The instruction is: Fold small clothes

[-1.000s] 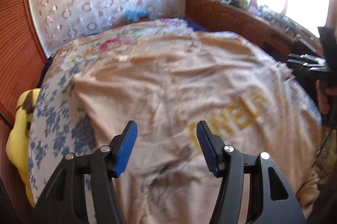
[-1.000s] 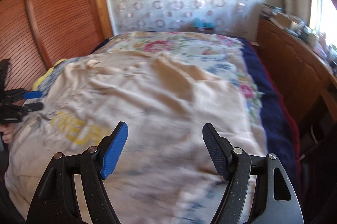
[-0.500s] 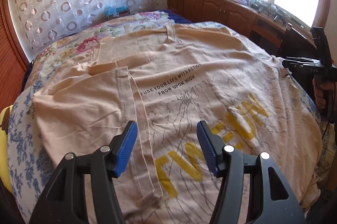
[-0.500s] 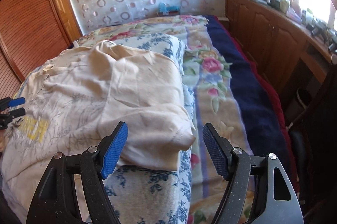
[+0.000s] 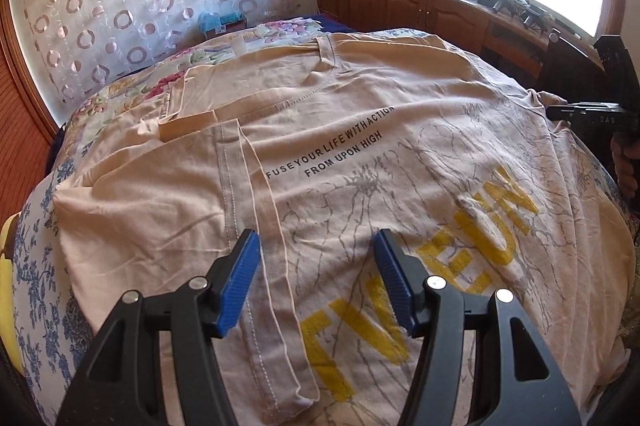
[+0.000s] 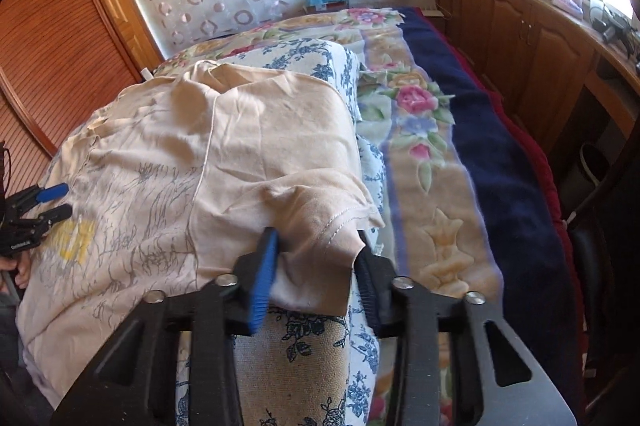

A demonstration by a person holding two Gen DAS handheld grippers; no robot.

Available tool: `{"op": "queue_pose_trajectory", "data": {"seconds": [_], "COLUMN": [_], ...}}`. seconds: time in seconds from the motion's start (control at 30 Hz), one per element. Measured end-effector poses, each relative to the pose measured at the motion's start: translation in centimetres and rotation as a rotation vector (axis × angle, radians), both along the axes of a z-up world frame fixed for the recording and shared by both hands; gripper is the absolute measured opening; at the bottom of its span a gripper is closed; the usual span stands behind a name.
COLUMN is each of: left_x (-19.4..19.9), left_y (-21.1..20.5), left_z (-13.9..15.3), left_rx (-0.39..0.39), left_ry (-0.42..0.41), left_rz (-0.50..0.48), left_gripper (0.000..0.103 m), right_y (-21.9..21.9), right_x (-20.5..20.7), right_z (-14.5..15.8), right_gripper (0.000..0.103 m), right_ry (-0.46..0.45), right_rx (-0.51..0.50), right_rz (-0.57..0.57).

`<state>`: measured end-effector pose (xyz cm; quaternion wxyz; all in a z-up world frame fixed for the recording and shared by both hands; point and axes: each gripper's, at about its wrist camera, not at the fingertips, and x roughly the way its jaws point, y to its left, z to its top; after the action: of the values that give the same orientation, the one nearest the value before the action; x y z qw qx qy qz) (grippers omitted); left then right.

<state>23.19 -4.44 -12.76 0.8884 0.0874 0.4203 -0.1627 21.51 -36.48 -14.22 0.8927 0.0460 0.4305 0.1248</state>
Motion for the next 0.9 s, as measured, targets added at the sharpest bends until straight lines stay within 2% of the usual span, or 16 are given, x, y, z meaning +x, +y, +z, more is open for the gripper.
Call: {"op": "queue_pose_trajectory", "data": {"seconds": [0.03,0.13,0.2,0.37,0.57,0.73,0.83,0.87,0.9], "left_x": [0.0,0.0,-0.1,0.1,0.1,0.1,0.1,0.1,0.1], "left_y": [0.0,-0.1,0.0,0.0,-0.1,0.1,0.4,0.6,0.7], "left_z": [0.0,0.0,0.0,0.0,0.1,0.2,1.1,1.5,1.9], "left_rx": [-0.001,0.003,-0.001,0.001,-0.002,-0.004,-0.045,-0.060,-0.070], "left_ry": [0.001,-0.001,0.001,0.002,0.004,0.004,-0.010,-0.017,-0.022], "left_rz": [0.000,0.002,0.002,0.006,0.007,0.001,-0.008,-0.010,-0.013], "left_gripper": [0.060,0.060,0.061,0.062,0.063,0.063,0.063,0.063,0.063], "right_y": [0.2,0.3,0.4,1.9,6.6,11.5,13.2,13.4,13.4], "right_x": [0.0,0.0,0.0,0.0,0.5,0.7,0.7,0.7,0.7], "right_z": [0.1,0.4,0.9,3.4,6.4,5.2,3.3,2.8,2.4], "right_gripper": [0.017,0.007,0.005,0.004,0.004,0.004,0.004,0.005,0.014], "right_ry": [-0.006,-0.033,-0.054,-0.139,-0.217,-0.175,-0.121,-0.109,-0.094], "right_rx": [-0.011,-0.053,-0.060,-0.084,-0.059,-0.052,-0.069,-0.074,-0.080], "right_rz": [-0.003,-0.011,-0.012,0.018,0.141,0.261,0.292,0.291,0.284]}}
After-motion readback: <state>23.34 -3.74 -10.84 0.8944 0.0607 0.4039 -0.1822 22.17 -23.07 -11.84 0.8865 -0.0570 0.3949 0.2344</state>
